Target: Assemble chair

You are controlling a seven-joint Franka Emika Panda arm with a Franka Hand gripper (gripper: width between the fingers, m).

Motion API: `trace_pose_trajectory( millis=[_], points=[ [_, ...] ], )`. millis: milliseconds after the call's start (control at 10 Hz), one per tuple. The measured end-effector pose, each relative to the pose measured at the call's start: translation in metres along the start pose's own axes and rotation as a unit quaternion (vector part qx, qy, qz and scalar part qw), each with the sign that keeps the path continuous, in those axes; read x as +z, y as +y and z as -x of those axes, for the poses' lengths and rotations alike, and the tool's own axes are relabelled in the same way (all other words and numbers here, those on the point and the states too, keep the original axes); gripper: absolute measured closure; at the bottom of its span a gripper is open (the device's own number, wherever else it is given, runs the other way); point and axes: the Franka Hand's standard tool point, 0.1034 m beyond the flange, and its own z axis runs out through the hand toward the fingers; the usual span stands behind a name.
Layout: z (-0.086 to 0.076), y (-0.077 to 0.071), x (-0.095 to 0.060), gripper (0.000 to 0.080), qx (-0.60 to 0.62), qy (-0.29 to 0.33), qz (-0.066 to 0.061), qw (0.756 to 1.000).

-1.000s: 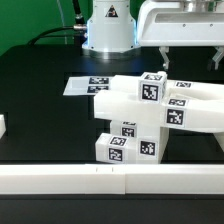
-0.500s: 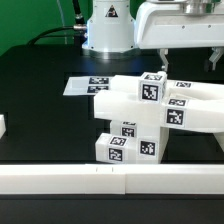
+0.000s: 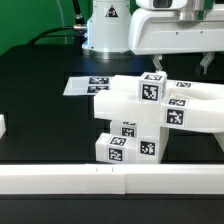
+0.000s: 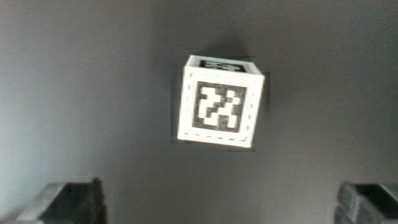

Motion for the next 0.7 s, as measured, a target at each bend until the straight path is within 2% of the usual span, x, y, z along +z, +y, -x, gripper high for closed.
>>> trace_pose_trajectory(
  millis=[200,700],
  points=[
    [0.000,0.000,0.001,0.0151,0.000,0.000,0.000,1.000],
    [0.008,-0.002,0.025,0.0151,0.003,-0.017,0.011,1.000]
  ],
)
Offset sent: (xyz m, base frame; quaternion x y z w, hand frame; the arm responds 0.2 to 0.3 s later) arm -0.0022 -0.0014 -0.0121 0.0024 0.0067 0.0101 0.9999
